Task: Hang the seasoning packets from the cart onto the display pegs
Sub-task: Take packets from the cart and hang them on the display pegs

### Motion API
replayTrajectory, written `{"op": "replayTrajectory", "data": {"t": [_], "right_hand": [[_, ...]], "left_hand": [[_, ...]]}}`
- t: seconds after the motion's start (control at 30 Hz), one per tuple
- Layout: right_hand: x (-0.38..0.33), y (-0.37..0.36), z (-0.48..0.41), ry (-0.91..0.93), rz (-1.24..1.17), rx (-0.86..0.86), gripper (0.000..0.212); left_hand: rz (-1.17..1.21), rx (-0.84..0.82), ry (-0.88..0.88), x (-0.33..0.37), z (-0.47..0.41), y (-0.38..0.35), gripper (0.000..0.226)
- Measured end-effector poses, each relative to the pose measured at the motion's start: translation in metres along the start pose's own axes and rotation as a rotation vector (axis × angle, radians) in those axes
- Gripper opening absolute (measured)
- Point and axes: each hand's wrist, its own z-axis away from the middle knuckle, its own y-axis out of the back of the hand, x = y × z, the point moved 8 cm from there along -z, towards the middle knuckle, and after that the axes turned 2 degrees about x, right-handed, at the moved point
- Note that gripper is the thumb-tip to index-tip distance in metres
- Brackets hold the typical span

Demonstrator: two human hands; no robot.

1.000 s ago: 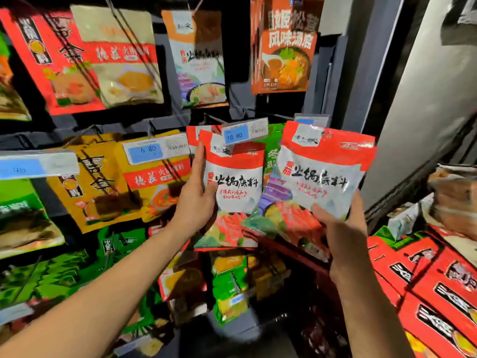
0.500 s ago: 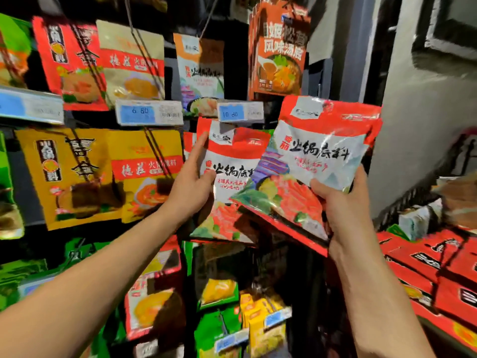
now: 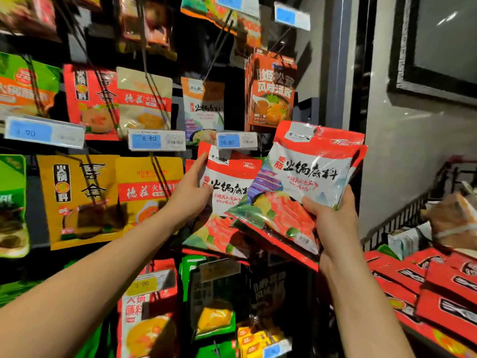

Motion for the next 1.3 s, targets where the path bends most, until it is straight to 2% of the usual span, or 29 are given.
{"op": "replayTrajectory", "data": {"t": [0.23, 0.53, 0.9, 1.3], "right_hand": [[-0.009, 0.006, 0.007, -0.013, -0.023, -0.012, 0.069], [-0.015, 0.008, 0.011, -0.011, -0.024, -0.019, 0.068], [-0.015, 0.009, 0.012, -0.004, -0.002, -0.019, 0.076], [-0.015, 0.010, 0.014, -0.020, -0.006, -0.029, 0.074]], "left_hand": [[-0.033, -0.013, 0.014, 0.015, 0.003, -0.007, 0.078], [-0.079, 0.065, 0.090, 0.002, -0.004, -0.003, 0.083], [-0.156, 0.119, 0.203, -0.007, -0.017, -0.004, 0.091], [-0.288, 0.142, 0.143, 0.000, -0.021, 0.001, 0.081]]}}
